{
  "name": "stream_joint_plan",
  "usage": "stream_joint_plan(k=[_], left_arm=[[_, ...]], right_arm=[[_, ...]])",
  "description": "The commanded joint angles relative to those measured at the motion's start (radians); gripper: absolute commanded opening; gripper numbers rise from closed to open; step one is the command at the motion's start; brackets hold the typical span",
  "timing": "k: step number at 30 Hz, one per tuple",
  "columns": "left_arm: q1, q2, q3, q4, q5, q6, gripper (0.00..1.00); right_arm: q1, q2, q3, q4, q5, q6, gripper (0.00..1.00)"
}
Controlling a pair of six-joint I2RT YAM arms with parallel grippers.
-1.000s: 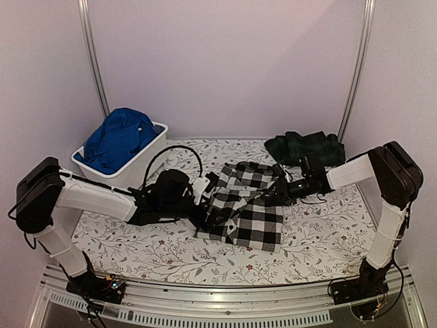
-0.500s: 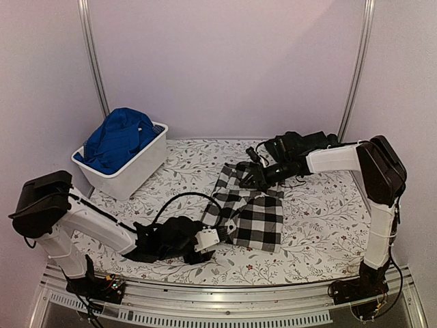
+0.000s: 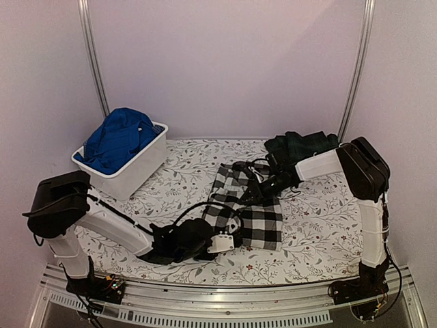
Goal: Fold and stack the mixed laundry pile
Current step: Pick up the 2/3-rectangle-folded shirt from the center of the board, then fold the 2/3-rectangle-folded shirt at the center of the board.
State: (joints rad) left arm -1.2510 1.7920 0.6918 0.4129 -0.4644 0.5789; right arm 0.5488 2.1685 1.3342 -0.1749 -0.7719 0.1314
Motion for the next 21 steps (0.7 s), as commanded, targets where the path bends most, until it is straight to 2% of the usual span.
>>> stream_joint_plan(k=[1,5,9,12,15,21], left_arm=[[-0.042,-0.104,0.085,-0.201,0.118,-0.045,0.0],[-0.064,-0.21,0.161,-0.468,0.284,-0.169,0.0],[-0.061,-0.313,0.216,-0.61,0.38,-0.251,0.0],[-0.05,-0.353,0.258,-0.68,0.438,-0.304,0.0],[-0.043,-0.38,0.267,-0.715,0.502,-0.332,0.0],[-0.01,-0.442,0.241,-0.746,0.609,-0.368,0.0]], right_arm=[[0.06,0.054,-0.033,-0.049,0.049,-0.061,0.26],[0.078,0.012,-0.126,-0.01,0.018,-0.064,0.26],[0.115,-0.055,-0.229,0.011,-0.027,-0.067,0.26],[0.169,-0.122,-0.306,0.019,-0.097,-0.075,0.26],[0.21,-0.177,-0.321,-0.043,-0.126,-0.097,0.26],[0.202,-0.238,-0.316,-0.098,-0.186,-0.094,0.33]])
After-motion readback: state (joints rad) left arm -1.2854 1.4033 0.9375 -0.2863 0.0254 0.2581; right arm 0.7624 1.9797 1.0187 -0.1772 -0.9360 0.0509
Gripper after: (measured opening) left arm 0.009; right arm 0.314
